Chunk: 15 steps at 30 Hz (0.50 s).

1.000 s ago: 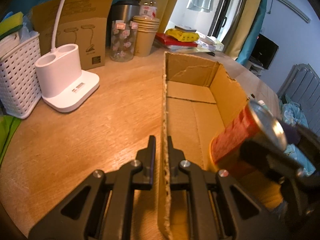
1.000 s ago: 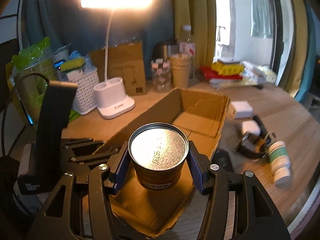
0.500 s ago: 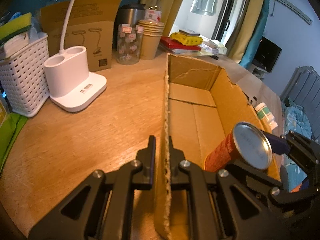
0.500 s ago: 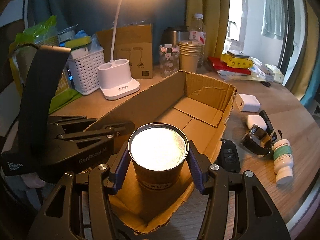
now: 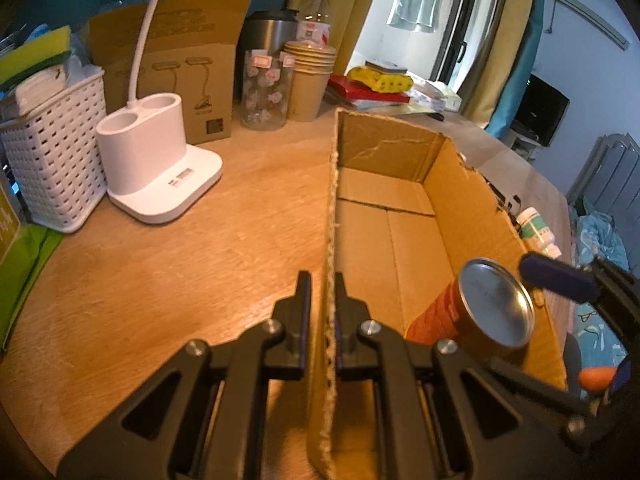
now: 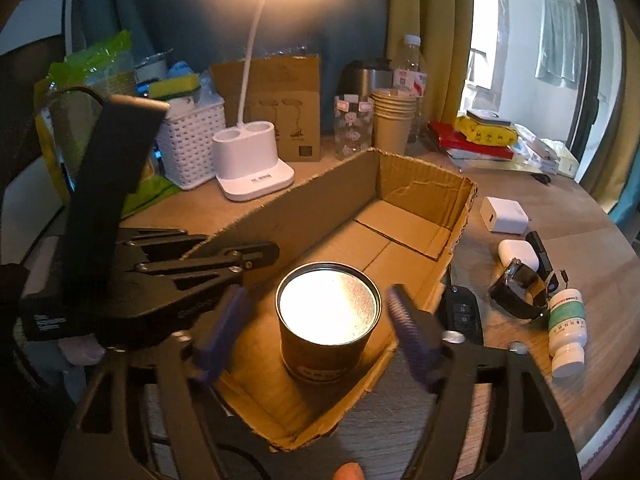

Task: Organize rigid objects
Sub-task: 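Lower the tin can into the box and open the right tool, then move the right tool to the white pill bottle and grasp it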

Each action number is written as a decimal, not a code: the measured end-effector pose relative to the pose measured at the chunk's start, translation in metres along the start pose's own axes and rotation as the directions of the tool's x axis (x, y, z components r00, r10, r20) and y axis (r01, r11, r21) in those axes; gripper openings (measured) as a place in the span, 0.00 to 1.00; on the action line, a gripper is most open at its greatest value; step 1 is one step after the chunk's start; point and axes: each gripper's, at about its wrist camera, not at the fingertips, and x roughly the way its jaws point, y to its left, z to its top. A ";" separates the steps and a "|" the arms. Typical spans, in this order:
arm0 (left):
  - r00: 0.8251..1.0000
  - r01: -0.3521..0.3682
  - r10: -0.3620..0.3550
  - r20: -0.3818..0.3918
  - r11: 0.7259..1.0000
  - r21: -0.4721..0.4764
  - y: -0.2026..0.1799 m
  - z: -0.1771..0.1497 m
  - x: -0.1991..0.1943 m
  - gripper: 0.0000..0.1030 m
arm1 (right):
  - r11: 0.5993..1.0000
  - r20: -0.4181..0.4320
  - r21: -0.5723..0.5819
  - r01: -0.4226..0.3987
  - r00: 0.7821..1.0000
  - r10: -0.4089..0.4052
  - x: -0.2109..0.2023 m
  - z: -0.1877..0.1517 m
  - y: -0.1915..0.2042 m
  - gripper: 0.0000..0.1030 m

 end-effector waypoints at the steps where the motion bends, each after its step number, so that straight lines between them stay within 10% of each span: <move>1: 1.000 0.001 -0.001 0.000 1.000 0.002 -0.001 0.000 0.000 0.09 | 1.000 0.005 -0.001 0.004 1.000 -0.004 -0.001 0.001 0.000 0.79; 15: 1.000 -0.013 0.013 0.024 1.000 0.007 -0.001 -0.001 -0.005 0.09 | 0.970 0.178 0.182 0.161 0.965 -0.193 -0.063 0.007 -0.062 0.79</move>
